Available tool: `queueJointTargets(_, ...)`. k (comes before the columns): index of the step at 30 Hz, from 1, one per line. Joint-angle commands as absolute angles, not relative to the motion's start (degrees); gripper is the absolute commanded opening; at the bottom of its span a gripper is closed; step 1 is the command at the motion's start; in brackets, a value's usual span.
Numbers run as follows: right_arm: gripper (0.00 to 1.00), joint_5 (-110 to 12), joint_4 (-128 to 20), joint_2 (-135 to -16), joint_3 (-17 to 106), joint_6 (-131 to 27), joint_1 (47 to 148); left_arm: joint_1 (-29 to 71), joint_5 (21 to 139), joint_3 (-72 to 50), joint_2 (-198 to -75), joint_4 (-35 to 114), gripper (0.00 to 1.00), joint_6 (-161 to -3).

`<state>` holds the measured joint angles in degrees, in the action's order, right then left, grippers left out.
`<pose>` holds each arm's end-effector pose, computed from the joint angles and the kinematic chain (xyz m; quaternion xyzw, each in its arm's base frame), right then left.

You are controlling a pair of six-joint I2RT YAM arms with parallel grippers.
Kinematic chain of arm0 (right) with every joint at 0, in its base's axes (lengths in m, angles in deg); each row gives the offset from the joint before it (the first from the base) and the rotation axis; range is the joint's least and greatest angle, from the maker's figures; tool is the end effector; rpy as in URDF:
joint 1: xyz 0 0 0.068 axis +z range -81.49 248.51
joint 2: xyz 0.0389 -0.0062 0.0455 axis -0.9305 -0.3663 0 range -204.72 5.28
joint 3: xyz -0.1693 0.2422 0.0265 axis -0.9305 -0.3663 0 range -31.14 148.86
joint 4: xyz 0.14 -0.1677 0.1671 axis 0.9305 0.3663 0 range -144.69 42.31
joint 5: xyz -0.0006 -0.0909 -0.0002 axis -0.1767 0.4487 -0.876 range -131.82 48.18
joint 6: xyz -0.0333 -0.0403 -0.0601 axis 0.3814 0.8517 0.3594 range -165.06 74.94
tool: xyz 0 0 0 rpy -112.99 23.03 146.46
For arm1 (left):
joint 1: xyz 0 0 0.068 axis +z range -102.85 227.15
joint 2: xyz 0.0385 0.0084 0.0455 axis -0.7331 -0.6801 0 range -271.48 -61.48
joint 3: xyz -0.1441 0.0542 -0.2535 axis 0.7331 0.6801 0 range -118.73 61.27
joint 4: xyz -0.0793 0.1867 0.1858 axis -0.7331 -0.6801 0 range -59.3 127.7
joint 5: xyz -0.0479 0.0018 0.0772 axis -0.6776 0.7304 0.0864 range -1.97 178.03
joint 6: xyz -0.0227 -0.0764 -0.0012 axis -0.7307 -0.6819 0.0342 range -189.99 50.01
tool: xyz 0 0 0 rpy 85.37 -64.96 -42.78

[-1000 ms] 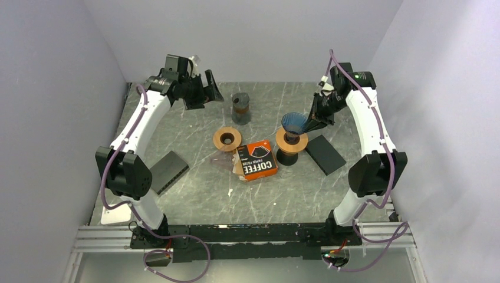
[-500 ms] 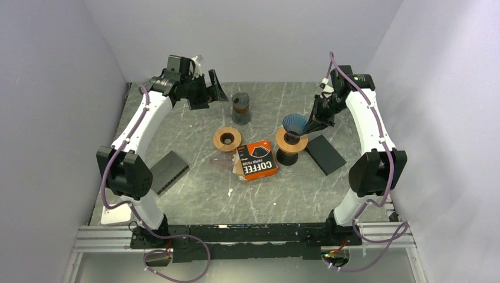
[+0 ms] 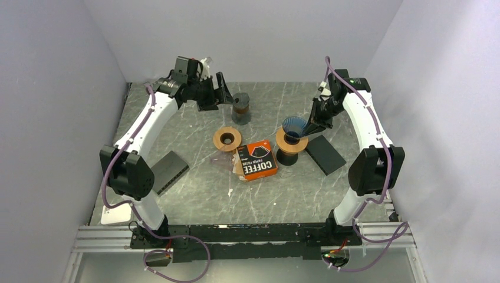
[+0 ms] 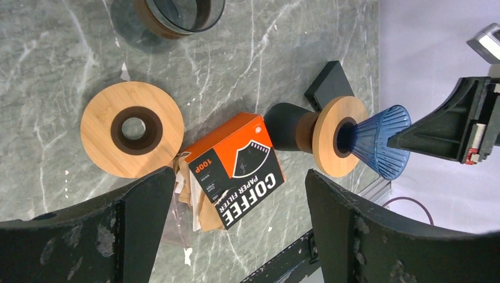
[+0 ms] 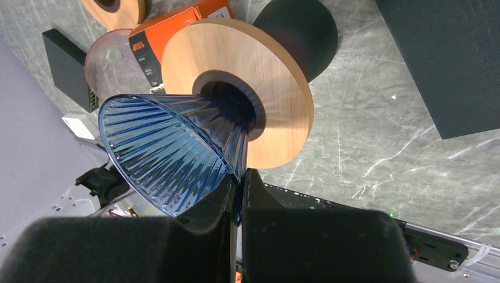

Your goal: Place the coffee filter in the dripper

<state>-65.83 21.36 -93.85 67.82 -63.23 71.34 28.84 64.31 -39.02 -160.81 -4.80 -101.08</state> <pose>0.3562 0.0457 0.3249 0.1049 0.9657 0.2244 0.0777 0.3973 -0.1605 0.3717 -0.0155 0.8963 -0.3381 0.2865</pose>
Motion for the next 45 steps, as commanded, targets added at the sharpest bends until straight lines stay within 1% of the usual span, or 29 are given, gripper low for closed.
queueJointTargets(1, 0.0, -64.62, 19.46, -93.1, 66.29, -61.95, 71.15, 28.22, 62.61, -40.19, -161.74, -2.4, 0.87, -101.44)
queueJointTargets(9, 0.0, -63.93, 18.48, -92.63, 65.02, -61.49, 71.15, 27.68, 61.84, -41.07, -162.76, -2.14, 0.87, -101.46)
queueJointTargets(10, 0.02, -63.79, 18.1, -92.51, 65.04, -61.43, 71.16, 27.64, 61.72, -41.3, -162.93, -2.11, 0.87, -101.43)
queueJointTargets(16, 0.34, -63.28, 18.72, -92.41, 68.14, -61.25, 71.15, 26.99, 60.63, -42.98, -164.1, -1.95, 0.85, -101.58)
queueJointTargets(17, 0.42, -62.46, 19.29, -92.36, 69.1, -61.42, 71.19, 26.9, 59.32, -42.93, -164.25, -0.86, 0.85, -101.81)
queueJointTargets(18, 0.47, -61.71, 19.85, -92.14, 70.11, -61.63, 71.16, 26.72, 57.81, -42.89, -164.42, 0.13, 0.83, -102.14)
queueJointTargets(21, 0.55, -61.11, 20.8, -91.32, 72.19, -61.96, 71.15, 25.22, 55.48, -43.61, -165.41, 1.83, 0.82, -102.89)
queueJointTargets(25, 0.61, -61.72, 20.29, -89.77, 72.4, -62.92, 71.13, 22.07, 53.74, -46.68, -168.37, 1.45, 0.77, -102.77)
queueJointTargets(30, 0.61, -64.2, 19.13, -88.93, 71.12, -64.14, 70.1, 19.28, 50.17, -50.08, -171.95, 1.51, 0.72, -103.18)
queueJointTargets(36, 0.58, -66.23, 17.75, -88.47, 68.67, -64.66, 69.08, 15.92, 44.85, -53.05, -175.93, 3.86, 0.7, -104.78)
queueJointTargets(41, 0.44, -67.92, 16.61, -88.07, 65.96, -64.54, 68.77, 13.27, 44.42, -59.13, -181.59, -0.32, 0.63, -104.96)
queueJointTargets(45, 0.41, -67.85, 15.6, -87.69, 64.93, -64.83, 67.1, 12.35, 44.68, -59.73, -183.07, 0.45, 0.64, -105.8)
